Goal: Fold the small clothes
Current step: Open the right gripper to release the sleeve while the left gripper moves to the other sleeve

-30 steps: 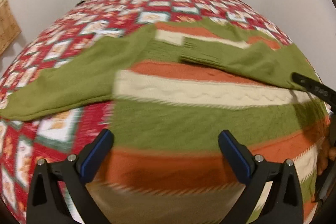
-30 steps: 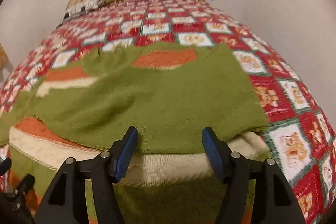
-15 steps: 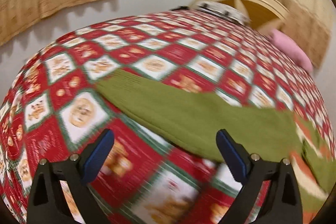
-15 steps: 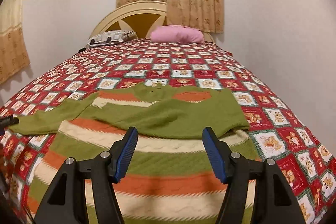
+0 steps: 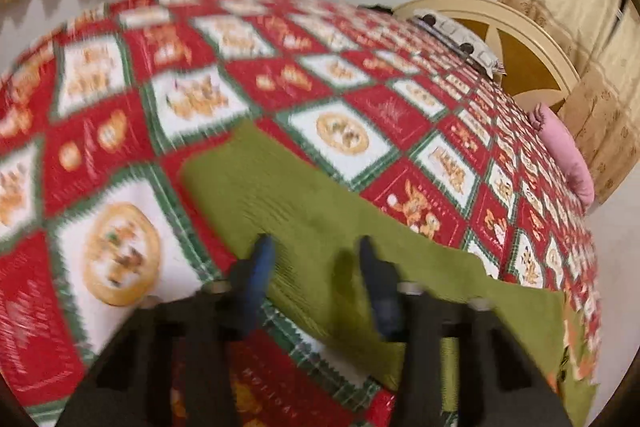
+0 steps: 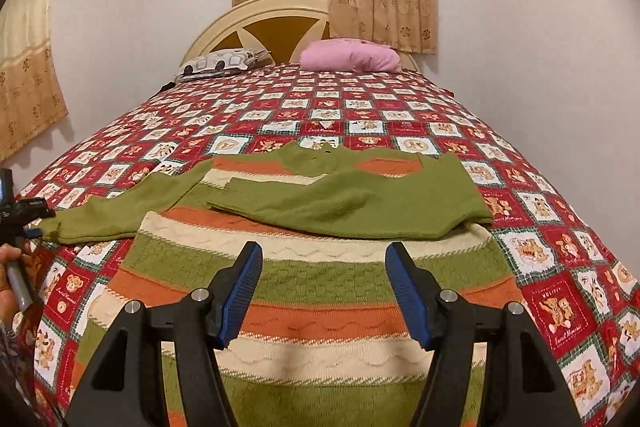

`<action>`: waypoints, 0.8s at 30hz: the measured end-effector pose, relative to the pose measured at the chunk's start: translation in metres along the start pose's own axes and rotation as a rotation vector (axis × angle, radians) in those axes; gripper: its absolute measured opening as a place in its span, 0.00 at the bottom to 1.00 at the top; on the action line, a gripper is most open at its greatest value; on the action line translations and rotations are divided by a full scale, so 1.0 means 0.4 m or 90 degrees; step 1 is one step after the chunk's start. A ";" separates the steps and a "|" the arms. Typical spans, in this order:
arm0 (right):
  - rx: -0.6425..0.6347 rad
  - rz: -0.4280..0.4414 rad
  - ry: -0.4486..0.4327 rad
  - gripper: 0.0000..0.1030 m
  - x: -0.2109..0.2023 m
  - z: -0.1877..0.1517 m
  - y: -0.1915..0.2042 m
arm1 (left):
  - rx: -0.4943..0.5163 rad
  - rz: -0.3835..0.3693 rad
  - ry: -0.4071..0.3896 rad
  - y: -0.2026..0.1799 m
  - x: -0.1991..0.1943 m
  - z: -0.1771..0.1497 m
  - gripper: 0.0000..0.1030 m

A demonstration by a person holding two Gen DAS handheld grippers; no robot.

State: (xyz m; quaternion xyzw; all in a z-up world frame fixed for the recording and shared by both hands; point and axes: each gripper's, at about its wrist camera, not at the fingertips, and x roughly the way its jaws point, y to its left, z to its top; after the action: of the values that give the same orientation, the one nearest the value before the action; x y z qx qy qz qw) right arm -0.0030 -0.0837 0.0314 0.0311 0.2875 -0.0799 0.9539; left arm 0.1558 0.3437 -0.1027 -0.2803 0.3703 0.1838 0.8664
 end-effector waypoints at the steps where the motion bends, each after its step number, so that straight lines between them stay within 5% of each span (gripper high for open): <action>1: 0.002 0.000 0.001 0.63 -0.001 -0.002 -0.002 | -0.007 0.008 -0.013 0.002 -0.002 -0.003 0.24; 12: 0.041 -0.009 0.015 0.63 -0.008 -0.021 -0.037 | 0.027 -0.003 -0.053 -0.040 -0.027 0.010 0.02; 16: 0.058 -0.016 0.014 0.63 -0.016 -0.024 -0.056 | 0.118 -0.027 -0.121 -0.169 -0.106 -0.009 0.02; 24: 0.108 -0.019 0.025 0.63 -0.010 -0.035 -0.104 | 0.314 -0.181 -0.168 -0.493 -0.256 -0.183 0.02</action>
State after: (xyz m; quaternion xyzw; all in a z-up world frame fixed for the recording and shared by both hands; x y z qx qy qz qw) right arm -0.0212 -0.1228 0.0214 0.1092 0.2989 -0.1176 0.9407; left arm 0.1527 0.1339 0.0010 -0.0845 0.2450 0.0007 0.9658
